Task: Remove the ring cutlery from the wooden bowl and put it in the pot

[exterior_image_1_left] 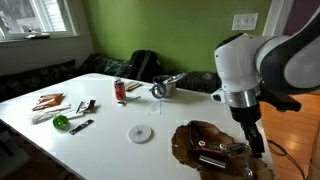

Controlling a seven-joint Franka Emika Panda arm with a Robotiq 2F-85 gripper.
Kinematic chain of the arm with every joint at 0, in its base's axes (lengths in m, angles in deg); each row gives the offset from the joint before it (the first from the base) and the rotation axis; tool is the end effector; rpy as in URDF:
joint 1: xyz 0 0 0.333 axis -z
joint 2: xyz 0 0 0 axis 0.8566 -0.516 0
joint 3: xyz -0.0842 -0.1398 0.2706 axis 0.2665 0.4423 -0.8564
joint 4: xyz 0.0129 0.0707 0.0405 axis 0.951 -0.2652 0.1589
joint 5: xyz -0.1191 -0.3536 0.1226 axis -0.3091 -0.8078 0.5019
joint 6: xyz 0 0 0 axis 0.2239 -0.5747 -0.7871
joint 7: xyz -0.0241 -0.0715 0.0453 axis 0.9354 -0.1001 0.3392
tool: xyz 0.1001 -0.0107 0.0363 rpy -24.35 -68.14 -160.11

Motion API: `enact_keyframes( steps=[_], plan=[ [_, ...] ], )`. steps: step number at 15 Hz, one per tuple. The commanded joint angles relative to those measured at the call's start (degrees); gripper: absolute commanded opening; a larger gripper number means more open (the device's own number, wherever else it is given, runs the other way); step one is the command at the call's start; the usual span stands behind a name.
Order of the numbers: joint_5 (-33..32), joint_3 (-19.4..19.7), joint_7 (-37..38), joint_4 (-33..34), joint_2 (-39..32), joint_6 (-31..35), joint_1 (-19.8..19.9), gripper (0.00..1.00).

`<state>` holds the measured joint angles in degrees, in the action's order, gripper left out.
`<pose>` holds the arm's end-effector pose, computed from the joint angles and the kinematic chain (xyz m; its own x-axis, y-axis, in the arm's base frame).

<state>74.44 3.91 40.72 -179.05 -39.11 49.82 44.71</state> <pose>0.3472 0.1910 0.1825 0.7523 0.5704 -0.3296 0.5858 -0.8081 -0.0614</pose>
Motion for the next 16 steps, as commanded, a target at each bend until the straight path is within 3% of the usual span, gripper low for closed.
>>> enact_keyframes(
  steps=[1,4,6,9,11,12,13,16],
  plan=[
    [-0.97,-0.65,4.00,-1.97,0.40,2.99,-0.90,0.46],
    [-1.59,-0.60,6.40,-2.55,0.19,3.19,-1.26,0.23],
    [-2.12,-0.32,7.77,-3.02,0.15,3.20,-1.26,0.14],
    [-2.91,-0.03,9.41,-3.42,-0.04,2.92,-1.12,0.11],
    [-3.59,0.12,10.30,-3.49,-0.25,2.65,-1.14,0.26],
    [-3.96,0.18,10.57,-3.43,-0.44,2.51,-1.12,0.44],
    [-4.23,0.22,10.87,-3.40,-0.56,2.48,-1.14,0.51],
    [-5.11,0.34,11.37,-2.94,-1.37,2.47,-1.26,0.51]
  ],
)
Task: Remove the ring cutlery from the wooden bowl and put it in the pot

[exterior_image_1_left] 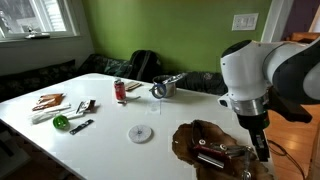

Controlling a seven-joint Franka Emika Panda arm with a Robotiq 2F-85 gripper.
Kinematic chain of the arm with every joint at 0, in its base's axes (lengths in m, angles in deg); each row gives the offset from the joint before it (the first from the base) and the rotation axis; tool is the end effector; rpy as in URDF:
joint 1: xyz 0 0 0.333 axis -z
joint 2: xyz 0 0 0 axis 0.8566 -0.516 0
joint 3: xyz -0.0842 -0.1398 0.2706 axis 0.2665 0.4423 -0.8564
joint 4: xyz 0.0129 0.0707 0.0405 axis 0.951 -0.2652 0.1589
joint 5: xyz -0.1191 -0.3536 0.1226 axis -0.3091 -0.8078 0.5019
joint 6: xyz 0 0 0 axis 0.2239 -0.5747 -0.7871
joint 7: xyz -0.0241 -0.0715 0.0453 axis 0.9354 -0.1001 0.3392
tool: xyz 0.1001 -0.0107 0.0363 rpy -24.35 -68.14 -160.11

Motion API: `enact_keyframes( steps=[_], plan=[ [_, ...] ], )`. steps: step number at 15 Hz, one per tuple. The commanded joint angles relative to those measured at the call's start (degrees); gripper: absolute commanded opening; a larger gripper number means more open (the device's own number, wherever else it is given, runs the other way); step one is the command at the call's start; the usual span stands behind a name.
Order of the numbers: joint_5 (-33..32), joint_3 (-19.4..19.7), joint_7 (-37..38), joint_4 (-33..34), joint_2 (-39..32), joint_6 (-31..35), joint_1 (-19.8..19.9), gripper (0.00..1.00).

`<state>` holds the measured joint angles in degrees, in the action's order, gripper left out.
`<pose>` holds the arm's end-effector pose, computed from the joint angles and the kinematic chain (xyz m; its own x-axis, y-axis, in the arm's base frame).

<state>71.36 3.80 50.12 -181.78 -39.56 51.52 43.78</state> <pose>0.3266 0.1885 0.1685 0.8017 0.4790 -0.3576 0.5158 -0.8567 0.0088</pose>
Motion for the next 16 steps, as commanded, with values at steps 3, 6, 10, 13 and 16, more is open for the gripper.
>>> enact_keyframes(
  steps=[3,6,10,13,16],
  plan=[
    [-2.34,0.37,2.28,0.06,-1.21,0.81,-0.39,0.31],
    [-2.65,0.44,2.55,0.26,-1.46,0.91,-0.39,0.08],
    [-3.15,0.54,2.77,0.79,-2.02,0.74,-0.47,0.02],
    [-2.84,0.30,2.04,1.17,-2.14,0.28,-0.42,0.00],
    [-1.39,-0.79,0.32,0.99,-0.82,-0.20,-0.65,0.34]
  ],
)
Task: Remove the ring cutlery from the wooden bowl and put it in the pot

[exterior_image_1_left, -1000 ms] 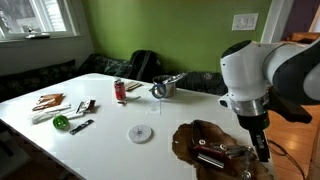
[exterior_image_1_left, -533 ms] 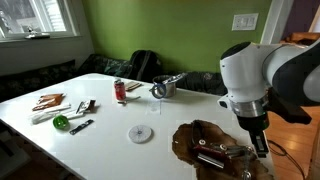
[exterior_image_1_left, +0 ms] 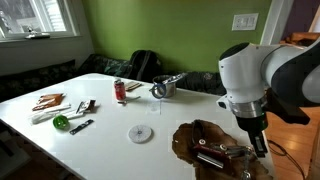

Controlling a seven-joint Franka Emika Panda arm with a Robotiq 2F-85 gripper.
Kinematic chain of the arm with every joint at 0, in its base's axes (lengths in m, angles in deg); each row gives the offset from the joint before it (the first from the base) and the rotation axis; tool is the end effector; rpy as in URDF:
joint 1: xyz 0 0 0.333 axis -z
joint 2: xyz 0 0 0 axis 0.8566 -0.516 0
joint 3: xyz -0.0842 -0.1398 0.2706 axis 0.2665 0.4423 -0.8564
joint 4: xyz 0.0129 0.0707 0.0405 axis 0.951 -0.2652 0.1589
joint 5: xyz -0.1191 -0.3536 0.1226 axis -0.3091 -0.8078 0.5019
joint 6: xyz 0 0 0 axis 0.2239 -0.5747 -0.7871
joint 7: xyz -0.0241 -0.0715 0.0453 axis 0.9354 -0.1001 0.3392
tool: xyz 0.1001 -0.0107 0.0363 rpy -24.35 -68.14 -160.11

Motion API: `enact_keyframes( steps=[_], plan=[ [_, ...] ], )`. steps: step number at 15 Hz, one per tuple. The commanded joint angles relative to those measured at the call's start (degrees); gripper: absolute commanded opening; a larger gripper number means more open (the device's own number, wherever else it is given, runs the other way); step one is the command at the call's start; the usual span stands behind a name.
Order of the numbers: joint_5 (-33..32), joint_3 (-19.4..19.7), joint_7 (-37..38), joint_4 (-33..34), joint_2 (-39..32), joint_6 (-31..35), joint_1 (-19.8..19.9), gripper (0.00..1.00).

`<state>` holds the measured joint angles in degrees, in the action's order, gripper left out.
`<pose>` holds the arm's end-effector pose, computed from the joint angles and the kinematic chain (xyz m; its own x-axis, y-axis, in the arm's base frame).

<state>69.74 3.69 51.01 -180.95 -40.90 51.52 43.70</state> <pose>0.3282 0.1917 0.1636 0.7939 0.4869 -0.3642 0.5285 -0.8487 0.0175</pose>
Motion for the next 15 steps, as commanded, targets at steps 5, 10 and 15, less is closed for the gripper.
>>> enact_keyframes(
  steps=[5,10,15],
  plan=[
    [1.57,-1.77,-1.27,-0.08,1.44,0.16,-0.87,0.71],
    [4.45,-3.31,-3.77,-0.25,3.46,0.20,-0.89,1.00],
    [2.56,-2.47,-6.34,2.48,-0.53,1.11,-0.34,0.98]
  ],
)
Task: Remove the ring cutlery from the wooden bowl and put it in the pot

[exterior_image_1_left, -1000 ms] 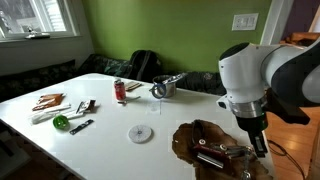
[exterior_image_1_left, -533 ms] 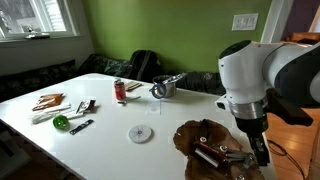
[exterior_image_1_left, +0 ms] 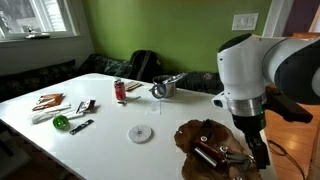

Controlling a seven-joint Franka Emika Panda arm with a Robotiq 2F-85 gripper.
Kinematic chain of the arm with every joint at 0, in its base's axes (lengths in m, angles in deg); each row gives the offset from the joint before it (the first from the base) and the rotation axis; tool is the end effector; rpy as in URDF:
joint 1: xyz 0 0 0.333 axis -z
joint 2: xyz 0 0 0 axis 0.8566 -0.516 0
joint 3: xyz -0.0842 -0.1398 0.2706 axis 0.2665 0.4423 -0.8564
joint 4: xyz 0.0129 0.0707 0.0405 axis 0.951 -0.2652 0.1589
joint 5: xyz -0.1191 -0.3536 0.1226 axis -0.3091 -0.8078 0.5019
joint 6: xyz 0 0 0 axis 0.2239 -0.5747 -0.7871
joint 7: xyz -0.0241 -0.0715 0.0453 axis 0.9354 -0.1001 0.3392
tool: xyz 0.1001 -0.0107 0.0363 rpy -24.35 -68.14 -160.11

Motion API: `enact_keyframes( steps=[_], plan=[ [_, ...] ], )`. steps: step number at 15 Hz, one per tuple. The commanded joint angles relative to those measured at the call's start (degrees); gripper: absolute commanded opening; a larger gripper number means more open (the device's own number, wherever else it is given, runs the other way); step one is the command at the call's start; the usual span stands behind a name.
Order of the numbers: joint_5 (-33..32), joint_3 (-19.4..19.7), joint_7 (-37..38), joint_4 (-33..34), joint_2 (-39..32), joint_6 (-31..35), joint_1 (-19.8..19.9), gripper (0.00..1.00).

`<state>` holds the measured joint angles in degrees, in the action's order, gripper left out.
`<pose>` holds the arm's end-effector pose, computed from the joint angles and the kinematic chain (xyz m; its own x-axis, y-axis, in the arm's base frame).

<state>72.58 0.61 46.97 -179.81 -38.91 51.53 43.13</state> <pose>0.3281 0.2199 0.1826 0.7586 0.5716 -0.3127 0.5965 -0.8024 -0.0195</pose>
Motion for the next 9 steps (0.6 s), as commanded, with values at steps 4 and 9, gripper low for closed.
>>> enact_keyframes(
  steps=[4,9],
  plan=[
    [-1.12,0.98,-7.14,4.01,-6.38,1.25,0.74,0.88],
    [0.28,-0.59,-17.17,7.30,-10.40,-1.62,1.71,0.64]
  ],
)
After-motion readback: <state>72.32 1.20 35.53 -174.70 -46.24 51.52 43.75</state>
